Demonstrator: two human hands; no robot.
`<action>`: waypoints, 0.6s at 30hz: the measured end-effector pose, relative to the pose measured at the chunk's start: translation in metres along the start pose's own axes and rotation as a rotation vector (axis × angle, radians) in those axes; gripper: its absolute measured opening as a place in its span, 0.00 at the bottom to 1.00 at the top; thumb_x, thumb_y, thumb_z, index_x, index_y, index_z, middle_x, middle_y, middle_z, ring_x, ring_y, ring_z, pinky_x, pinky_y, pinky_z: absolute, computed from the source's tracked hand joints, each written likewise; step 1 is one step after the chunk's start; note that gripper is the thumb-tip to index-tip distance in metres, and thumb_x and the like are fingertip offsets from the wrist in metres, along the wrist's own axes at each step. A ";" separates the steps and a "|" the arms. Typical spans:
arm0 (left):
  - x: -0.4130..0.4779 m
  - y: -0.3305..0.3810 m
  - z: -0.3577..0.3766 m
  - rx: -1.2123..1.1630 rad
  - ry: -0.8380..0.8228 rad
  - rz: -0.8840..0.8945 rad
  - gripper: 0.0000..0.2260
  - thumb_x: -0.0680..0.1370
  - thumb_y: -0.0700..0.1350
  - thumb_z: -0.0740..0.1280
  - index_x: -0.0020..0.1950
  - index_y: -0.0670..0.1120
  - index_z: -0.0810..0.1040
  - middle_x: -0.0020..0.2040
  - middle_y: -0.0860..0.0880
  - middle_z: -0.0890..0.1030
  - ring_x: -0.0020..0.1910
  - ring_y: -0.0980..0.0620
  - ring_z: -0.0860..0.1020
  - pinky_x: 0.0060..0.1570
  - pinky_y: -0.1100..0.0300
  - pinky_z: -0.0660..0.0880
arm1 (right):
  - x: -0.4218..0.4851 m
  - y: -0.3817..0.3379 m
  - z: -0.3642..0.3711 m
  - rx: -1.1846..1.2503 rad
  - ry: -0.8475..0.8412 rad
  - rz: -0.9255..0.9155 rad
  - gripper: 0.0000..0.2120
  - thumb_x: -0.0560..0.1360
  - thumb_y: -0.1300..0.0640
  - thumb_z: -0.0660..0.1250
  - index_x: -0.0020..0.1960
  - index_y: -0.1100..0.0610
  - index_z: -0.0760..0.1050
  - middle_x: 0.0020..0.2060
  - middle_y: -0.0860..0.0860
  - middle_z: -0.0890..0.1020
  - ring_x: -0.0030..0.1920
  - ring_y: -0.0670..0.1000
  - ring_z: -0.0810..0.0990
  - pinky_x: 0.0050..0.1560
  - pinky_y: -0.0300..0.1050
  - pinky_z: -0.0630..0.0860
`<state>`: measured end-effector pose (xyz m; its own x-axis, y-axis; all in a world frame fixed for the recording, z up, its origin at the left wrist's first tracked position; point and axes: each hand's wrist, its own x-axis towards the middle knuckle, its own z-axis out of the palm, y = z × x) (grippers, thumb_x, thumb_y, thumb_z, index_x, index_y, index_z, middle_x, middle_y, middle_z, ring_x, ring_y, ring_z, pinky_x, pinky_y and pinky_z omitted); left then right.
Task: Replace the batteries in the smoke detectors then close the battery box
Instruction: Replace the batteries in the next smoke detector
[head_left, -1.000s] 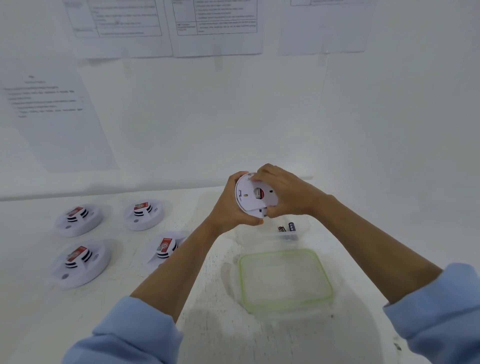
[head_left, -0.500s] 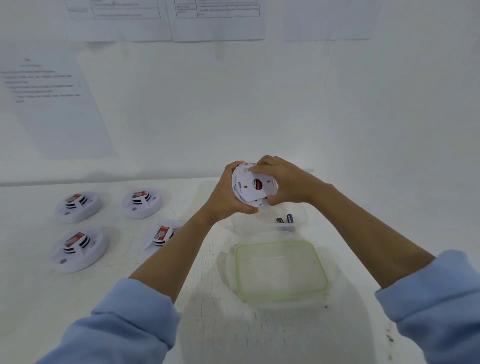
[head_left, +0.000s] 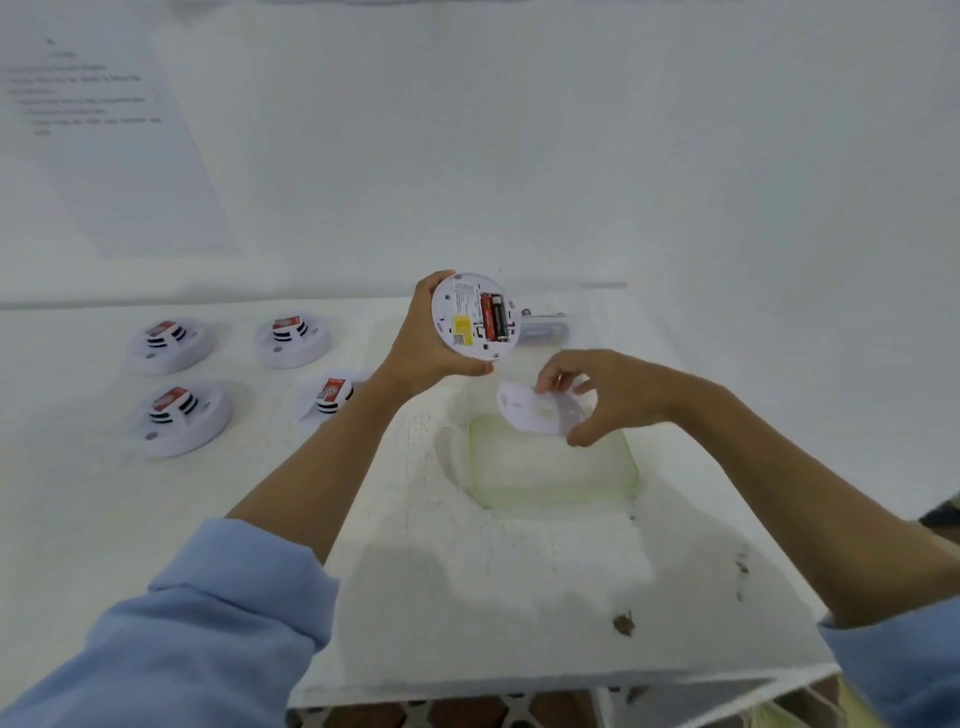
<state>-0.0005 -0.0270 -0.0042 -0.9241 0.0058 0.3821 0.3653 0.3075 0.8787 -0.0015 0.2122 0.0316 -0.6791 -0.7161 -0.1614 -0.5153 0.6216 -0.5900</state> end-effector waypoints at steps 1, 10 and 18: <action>-0.004 0.002 0.001 0.000 0.009 -0.008 0.44 0.54 0.37 0.78 0.65 0.47 0.60 0.60 0.51 0.69 0.57 0.62 0.72 0.49 0.70 0.75 | -0.004 0.001 0.007 -0.036 -0.023 0.007 0.24 0.62 0.62 0.75 0.55 0.51 0.73 0.54 0.49 0.75 0.55 0.49 0.73 0.59 0.42 0.71; -0.039 0.013 0.017 0.001 0.015 -0.068 0.45 0.57 0.28 0.78 0.68 0.41 0.59 0.58 0.56 0.68 0.53 0.73 0.71 0.48 0.73 0.73 | -0.011 -0.004 0.015 -0.044 0.403 -0.121 0.15 0.70 0.55 0.71 0.57 0.52 0.77 0.58 0.49 0.75 0.60 0.49 0.74 0.61 0.43 0.69; -0.036 0.029 0.019 -0.077 -0.030 -0.056 0.47 0.52 0.37 0.79 0.66 0.43 0.60 0.57 0.52 0.70 0.54 0.63 0.74 0.45 0.67 0.76 | 0.028 -0.022 -0.004 0.077 0.357 -0.190 0.25 0.67 0.55 0.75 0.62 0.51 0.74 0.59 0.52 0.72 0.59 0.52 0.73 0.61 0.46 0.72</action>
<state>0.0410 -0.0007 0.0022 -0.9459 0.0190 0.3239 0.3192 0.2339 0.9184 -0.0110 0.1799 0.0434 -0.7215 -0.6522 0.2326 -0.6173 0.4536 -0.6428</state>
